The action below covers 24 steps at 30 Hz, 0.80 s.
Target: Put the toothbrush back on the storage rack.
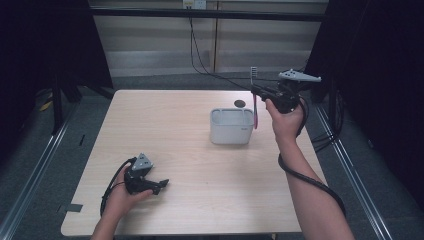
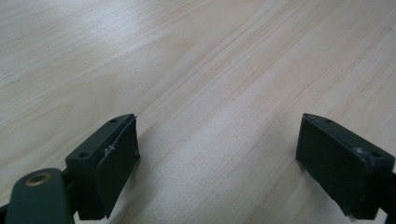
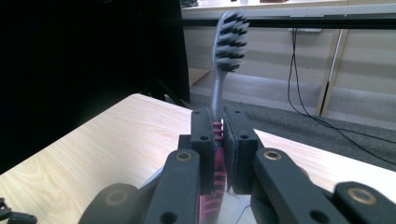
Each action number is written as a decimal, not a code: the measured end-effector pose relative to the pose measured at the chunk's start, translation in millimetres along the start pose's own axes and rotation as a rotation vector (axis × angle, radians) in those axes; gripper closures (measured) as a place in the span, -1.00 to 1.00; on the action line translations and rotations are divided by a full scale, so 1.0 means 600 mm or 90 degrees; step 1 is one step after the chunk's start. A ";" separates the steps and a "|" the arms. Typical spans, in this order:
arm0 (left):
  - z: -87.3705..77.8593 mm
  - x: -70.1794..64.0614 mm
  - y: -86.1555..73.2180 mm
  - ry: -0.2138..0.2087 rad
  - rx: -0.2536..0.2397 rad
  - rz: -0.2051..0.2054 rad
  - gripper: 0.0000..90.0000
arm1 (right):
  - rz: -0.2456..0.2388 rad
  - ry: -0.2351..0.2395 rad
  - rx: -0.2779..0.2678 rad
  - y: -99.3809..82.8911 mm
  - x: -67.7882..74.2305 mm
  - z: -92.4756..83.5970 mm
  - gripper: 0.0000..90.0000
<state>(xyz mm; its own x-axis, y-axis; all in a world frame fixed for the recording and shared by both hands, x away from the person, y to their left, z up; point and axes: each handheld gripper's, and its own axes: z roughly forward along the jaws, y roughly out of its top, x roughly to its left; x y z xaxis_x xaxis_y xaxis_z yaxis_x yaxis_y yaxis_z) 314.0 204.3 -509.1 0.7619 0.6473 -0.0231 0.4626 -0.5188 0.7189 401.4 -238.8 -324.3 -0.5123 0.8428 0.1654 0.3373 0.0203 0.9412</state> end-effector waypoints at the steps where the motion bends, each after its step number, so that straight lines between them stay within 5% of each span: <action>1: 0.000 0.000 0.000 0.000 0.000 -0.001 -0.72 | 0.001 -0.001 -0.001 0.000 -0.001 0.001 0.86; 24: 0.001 -0.001 0.000 0.000 -0.004 -0.006 -0.72 | 0.007 -0.021 -0.015 -0.010 -0.020 0.034 0.86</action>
<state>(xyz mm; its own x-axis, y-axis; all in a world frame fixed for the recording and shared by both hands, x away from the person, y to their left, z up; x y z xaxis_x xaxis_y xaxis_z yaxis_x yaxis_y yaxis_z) 313.7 203.7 -509.4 0.7577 0.6519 -0.0302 0.4665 -0.5088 0.7235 421.8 -238.0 -337.8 -0.4815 0.8605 0.1666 0.3242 -0.0017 0.9460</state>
